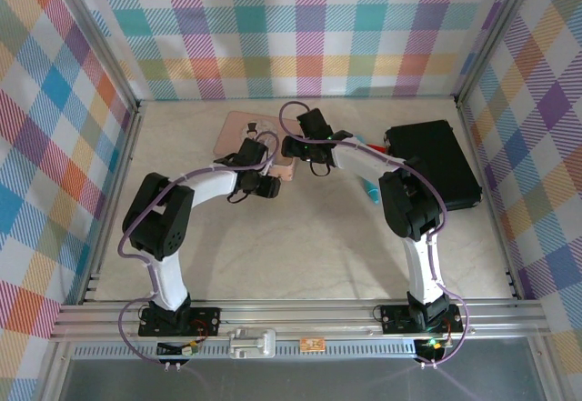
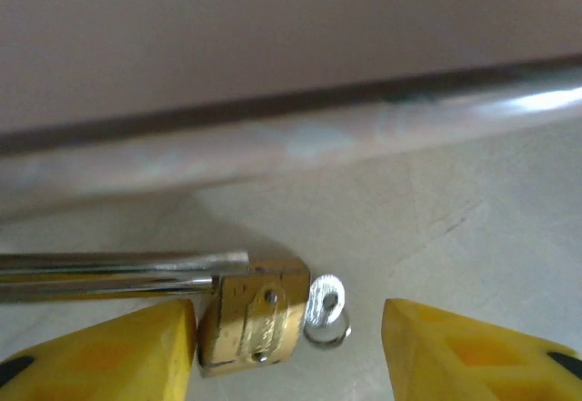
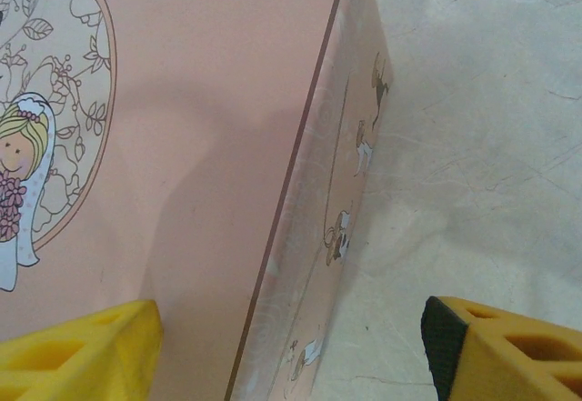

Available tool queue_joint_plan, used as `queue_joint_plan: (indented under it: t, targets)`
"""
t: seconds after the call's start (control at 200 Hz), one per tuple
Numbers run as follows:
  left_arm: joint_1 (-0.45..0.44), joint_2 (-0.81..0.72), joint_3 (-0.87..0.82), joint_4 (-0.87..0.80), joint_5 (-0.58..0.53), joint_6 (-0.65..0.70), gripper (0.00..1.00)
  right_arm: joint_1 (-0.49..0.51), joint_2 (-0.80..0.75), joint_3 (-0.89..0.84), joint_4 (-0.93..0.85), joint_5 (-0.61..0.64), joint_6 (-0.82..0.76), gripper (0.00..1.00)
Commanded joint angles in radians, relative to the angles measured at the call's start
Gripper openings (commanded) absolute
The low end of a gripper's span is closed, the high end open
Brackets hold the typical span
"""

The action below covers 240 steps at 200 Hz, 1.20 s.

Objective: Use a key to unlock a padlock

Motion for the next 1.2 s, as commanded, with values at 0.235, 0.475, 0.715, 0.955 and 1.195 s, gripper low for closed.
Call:
queue_joint_plan:
  t: [0.235,0.475,0.715,0.955,1.195]
  targets:
    - [-0.01,0.047,0.036,-0.059,-0.086,-0.009,0.4,-0.001,0.008,-0.012,-0.005,-0.038,0.013,0.76]
    - [-0.012,0.011,0.013,-0.03,-0.093,-0.012,0.18,-0.009,0.011,-0.016,-0.01,-0.038,0.024,0.76]
    - [0.052,-0.08,-0.099,0.157,0.019,-0.155,0.0,-0.023,-0.005,-0.052,0.009,-0.038,0.061,0.74]
    - [0.135,-0.144,-0.234,0.378,0.18,-0.304,0.0,-0.025,-0.015,-0.061,0.009,-0.035,0.056,0.73]
    - [0.192,-0.158,-0.327,0.594,0.286,-0.433,0.0,-0.028,-0.015,-0.066,0.015,-0.041,0.066,0.72]
